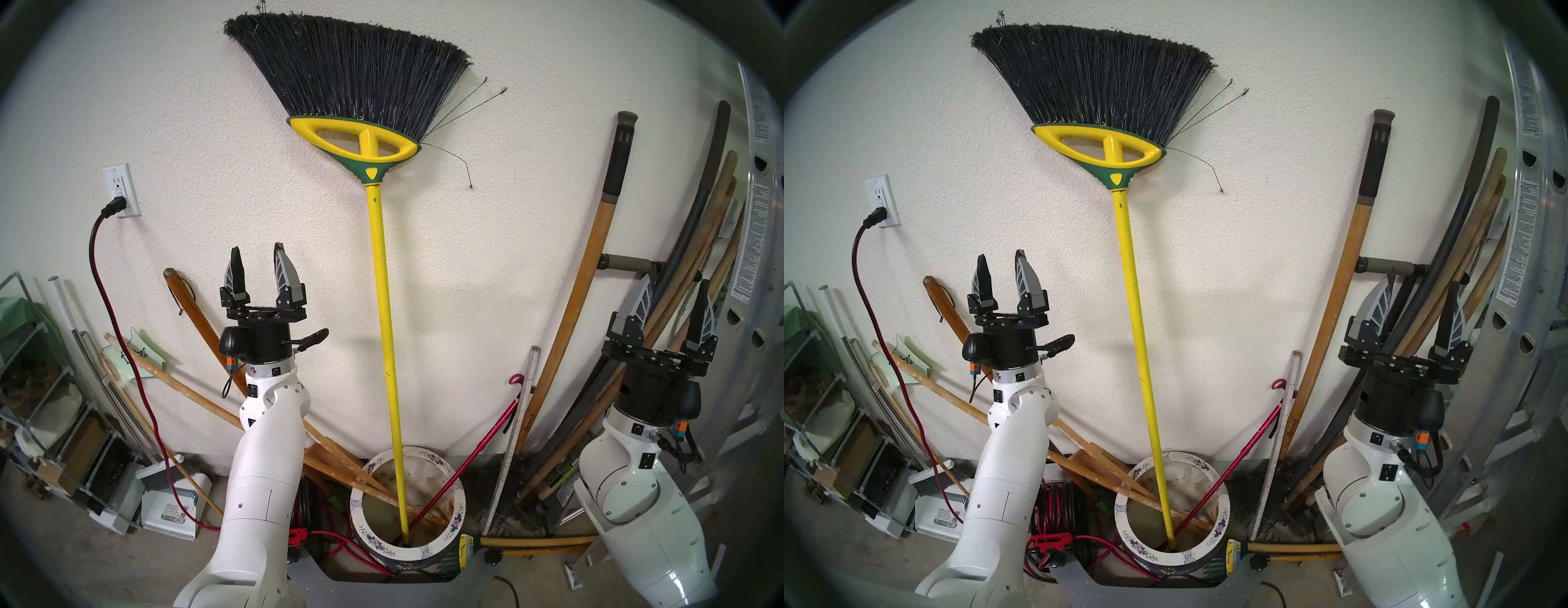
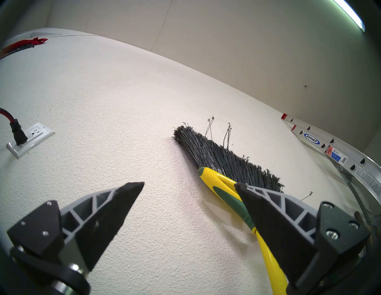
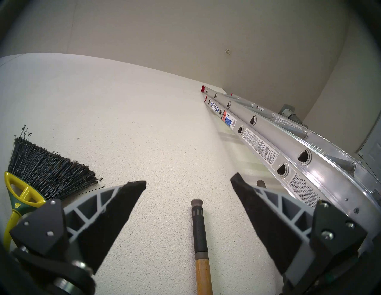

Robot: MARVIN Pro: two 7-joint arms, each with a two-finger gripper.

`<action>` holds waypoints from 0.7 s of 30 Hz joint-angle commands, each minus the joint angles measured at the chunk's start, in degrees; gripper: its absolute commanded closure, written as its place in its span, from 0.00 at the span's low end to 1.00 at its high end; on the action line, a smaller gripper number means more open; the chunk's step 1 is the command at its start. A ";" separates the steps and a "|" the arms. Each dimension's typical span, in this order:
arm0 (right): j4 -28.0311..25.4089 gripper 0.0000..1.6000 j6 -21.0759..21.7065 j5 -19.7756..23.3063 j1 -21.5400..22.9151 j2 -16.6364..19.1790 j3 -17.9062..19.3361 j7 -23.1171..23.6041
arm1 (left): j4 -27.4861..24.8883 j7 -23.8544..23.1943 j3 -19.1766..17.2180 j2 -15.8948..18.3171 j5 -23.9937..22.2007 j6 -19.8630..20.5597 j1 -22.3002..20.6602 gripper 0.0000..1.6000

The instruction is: Take wooden sticks or brooms out of the pot

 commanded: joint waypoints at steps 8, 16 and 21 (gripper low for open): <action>-0.02 0.00 -0.02 0.04 0.01 0.00 0.03 -0.01 | 0.00 -0.03 0.03 0.01 0.04 0.08 0.02 0.00; -0.02 0.00 -0.02 0.04 0.01 -0.01 0.03 -0.01 | -3.27 -0.24 2.42 1.75 -2.32 4.52 4.35 0.00; -0.02 0.00 -0.02 0.04 0.01 -0.01 0.03 -0.01 | -1.23 0.80 4.62 2.54 -0.99 7.35 6.59 0.00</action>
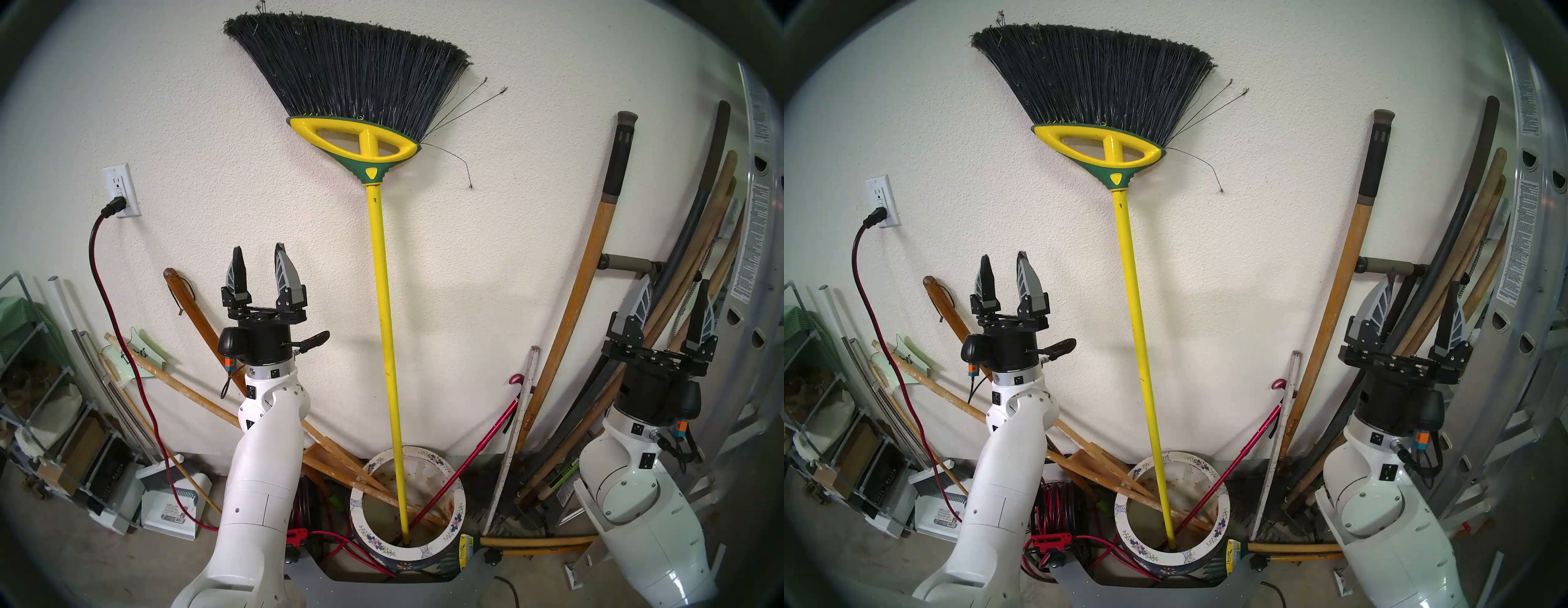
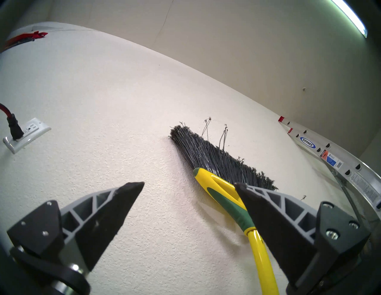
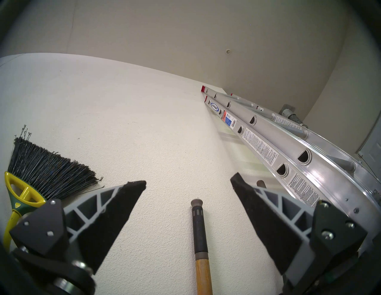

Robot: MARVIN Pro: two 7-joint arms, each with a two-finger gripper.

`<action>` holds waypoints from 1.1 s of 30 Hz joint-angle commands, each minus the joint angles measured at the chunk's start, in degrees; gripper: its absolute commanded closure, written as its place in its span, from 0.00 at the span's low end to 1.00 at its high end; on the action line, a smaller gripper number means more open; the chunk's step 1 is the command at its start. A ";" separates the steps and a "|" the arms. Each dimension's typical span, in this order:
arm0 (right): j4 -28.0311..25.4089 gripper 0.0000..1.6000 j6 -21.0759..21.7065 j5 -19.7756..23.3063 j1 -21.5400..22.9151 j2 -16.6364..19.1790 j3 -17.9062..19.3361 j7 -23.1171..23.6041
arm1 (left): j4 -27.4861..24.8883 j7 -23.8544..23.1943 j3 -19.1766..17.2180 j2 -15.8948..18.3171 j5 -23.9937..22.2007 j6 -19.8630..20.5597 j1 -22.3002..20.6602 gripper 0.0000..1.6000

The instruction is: Take wooden sticks or brooms out of the pot

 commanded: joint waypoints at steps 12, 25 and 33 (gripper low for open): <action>-0.01 0.00 -0.02 0.04 0.01 -0.01 0.02 -0.03 | 4.44 3.47 5.11 3.36 5.43 9.76 6.86 0.00; -0.01 0.00 -0.02 0.05 0.01 -0.01 0.02 -0.01 | 10.71 8.12 7.64 3.93 13.10 13.81 5.43 0.00; -0.01 0.00 -0.02 0.05 0.01 -0.02 0.02 -0.01 | 18.17 8.22 8.41 3.82 14.38 12.95 1.70 0.00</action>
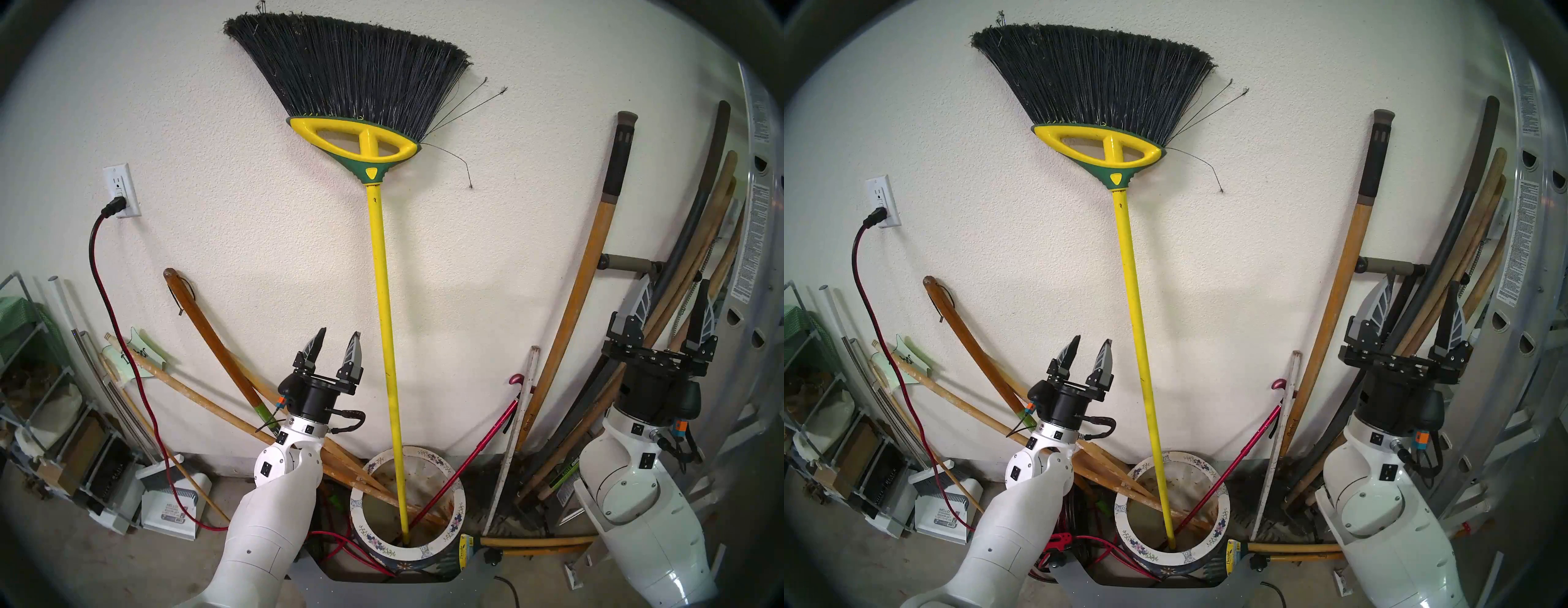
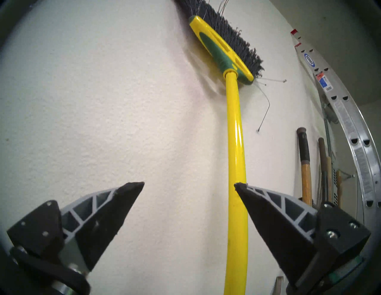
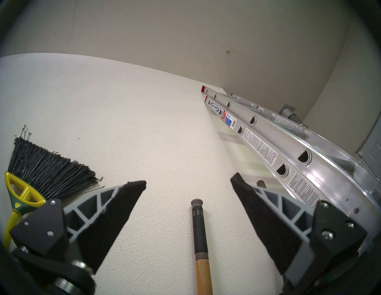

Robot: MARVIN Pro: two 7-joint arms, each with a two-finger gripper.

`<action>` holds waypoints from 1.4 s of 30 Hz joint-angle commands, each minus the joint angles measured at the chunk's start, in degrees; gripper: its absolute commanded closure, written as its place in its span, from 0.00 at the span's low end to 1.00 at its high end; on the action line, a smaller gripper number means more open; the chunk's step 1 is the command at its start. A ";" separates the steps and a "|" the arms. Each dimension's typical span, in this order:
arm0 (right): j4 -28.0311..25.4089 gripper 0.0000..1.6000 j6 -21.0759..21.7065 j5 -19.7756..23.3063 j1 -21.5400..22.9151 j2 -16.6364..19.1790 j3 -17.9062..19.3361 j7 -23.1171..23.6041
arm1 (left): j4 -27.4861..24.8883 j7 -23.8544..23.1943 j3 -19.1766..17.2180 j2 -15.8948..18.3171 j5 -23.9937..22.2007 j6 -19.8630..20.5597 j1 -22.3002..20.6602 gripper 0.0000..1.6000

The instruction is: Take wooden sticks or brooms out of the pot

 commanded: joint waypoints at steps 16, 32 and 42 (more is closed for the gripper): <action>-0.01 0.00 -0.02 0.05 0.01 -0.02 0.02 -0.03 | 14.65 -4.66 2.11 -1.63 -2.09 0.63 -9.42 0.00; -0.01 0.00 -0.02 0.05 0.01 -0.02 0.02 -0.03 | 9.63 -2.48 4.92 0.08 0.70 8.08 -4.33 0.00; -0.01 0.00 -0.02 0.06 0.01 -0.02 0.02 -0.03 | 11.03 -0.92 6.13 0.91 2.13 12.97 -5.19 0.00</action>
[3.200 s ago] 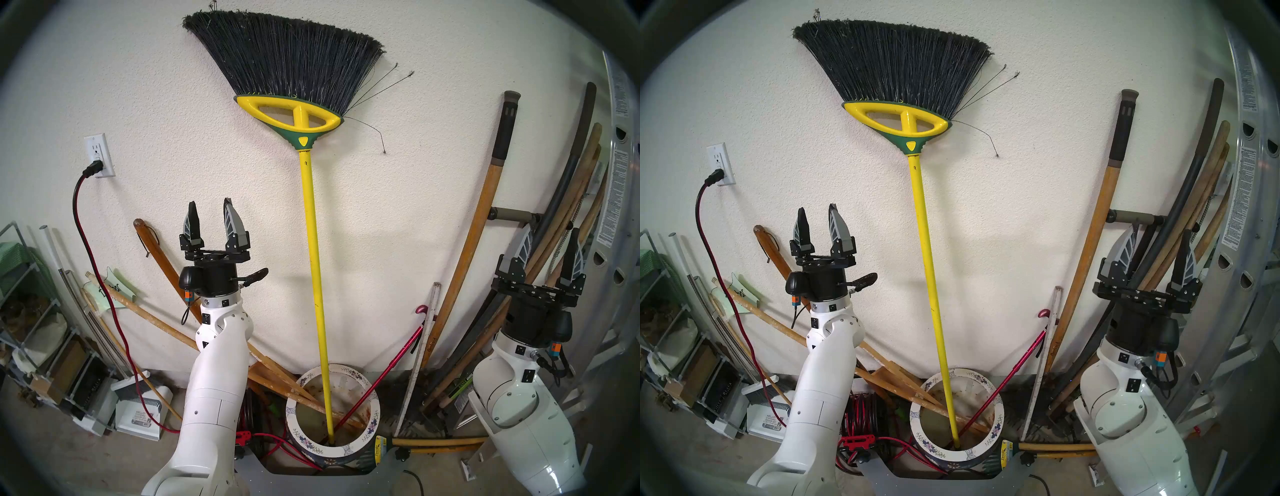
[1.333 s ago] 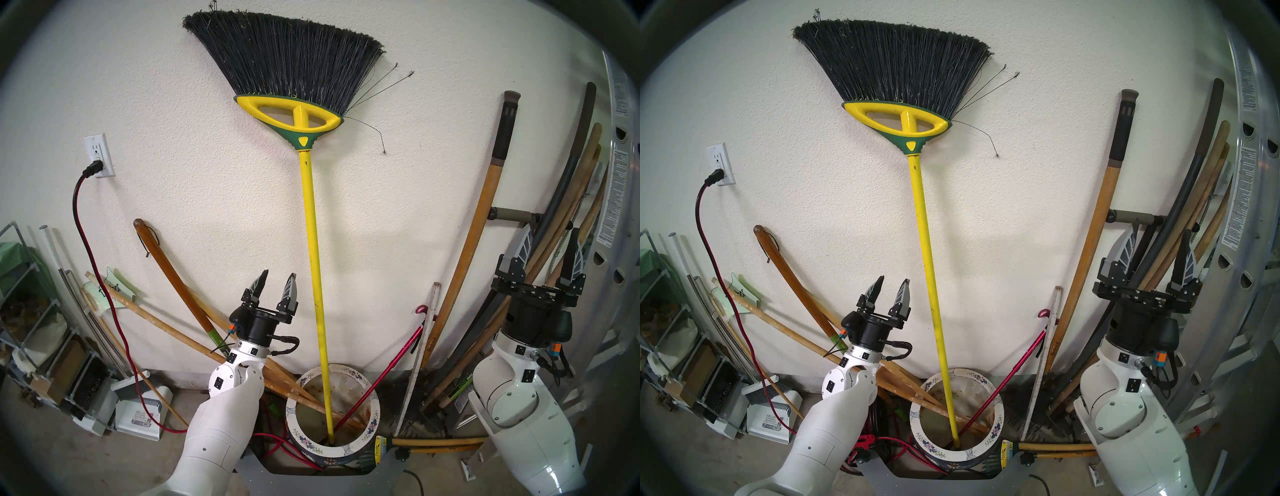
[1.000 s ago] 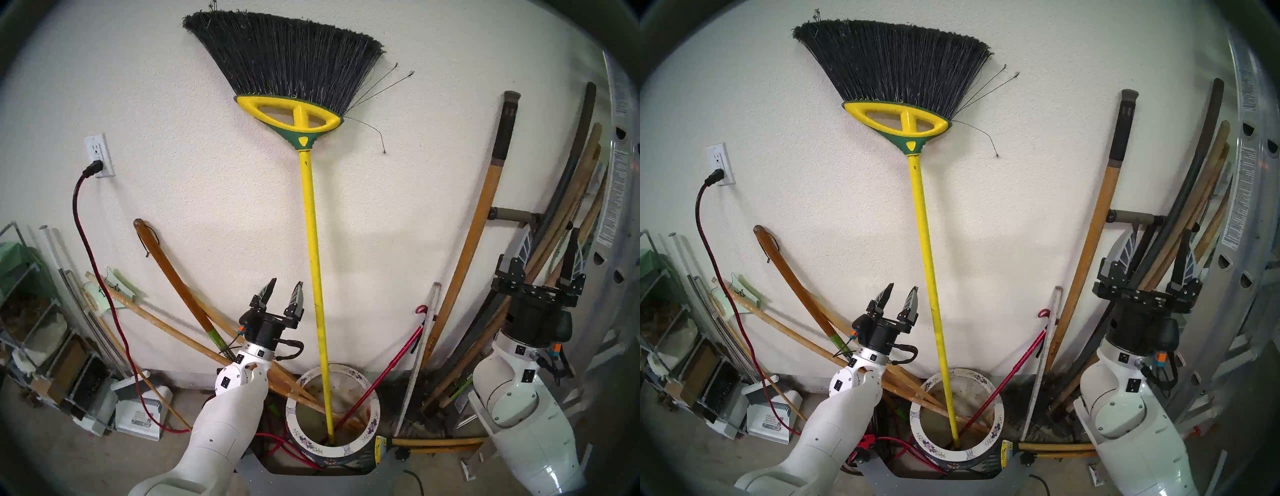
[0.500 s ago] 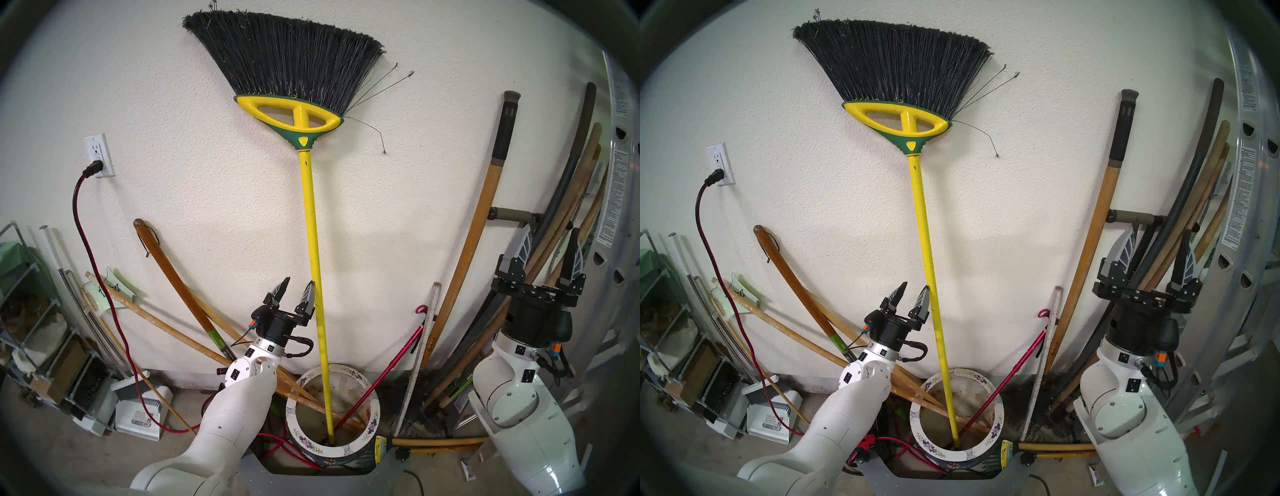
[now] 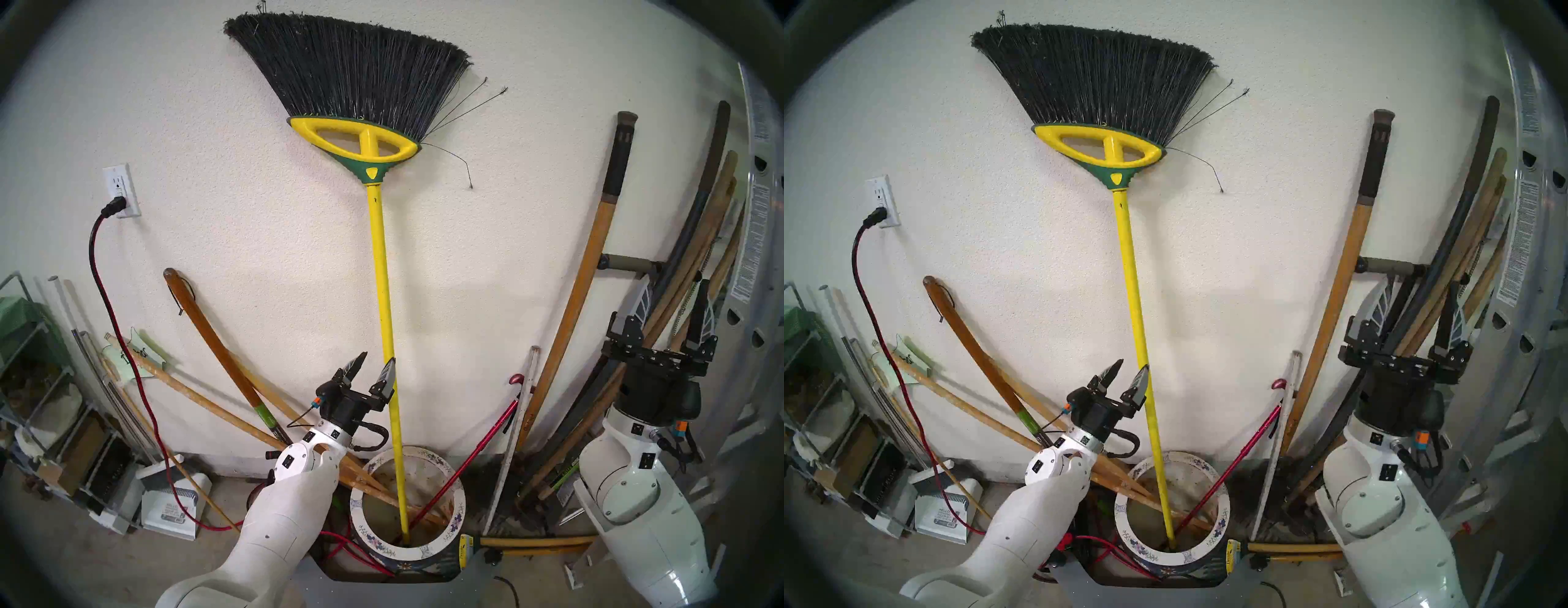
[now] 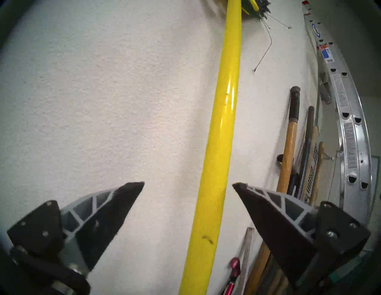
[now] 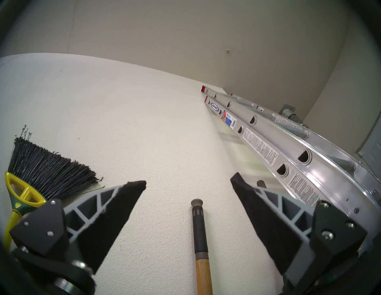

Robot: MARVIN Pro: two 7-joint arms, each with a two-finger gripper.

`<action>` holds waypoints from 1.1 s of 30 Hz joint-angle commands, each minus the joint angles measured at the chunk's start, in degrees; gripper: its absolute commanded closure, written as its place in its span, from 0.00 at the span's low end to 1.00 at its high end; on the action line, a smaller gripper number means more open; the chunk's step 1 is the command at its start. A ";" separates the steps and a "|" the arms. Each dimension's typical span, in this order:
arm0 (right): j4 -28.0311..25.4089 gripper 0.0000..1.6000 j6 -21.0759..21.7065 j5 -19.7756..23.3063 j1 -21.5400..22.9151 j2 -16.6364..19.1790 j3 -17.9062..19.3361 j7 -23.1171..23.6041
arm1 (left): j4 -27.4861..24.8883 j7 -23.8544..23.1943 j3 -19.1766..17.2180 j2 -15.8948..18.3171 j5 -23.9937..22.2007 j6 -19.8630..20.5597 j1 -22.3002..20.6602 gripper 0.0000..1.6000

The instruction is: Take wooden sticks or brooms out of the pot

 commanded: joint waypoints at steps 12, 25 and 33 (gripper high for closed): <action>-0.01 0.00 -0.02 0.05 0.01 -0.02 0.03 -0.03 | 10.38 0.62 2.51 -1.05 2.13 3.20 -7.17 0.00; -0.01 0.00 -0.02 0.06 0.01 -0.02 0.04 -0.03 | 23.64 2.47 2.62 -2.01 4.02 0.95 -14.16 0.00; -0.01 0.00 -0.02 0.06 0.01 -0.02 0.04 -0.03 | 29.62 -1.82 1.47 -2.60 2.64 -3.07 -17.23 1.00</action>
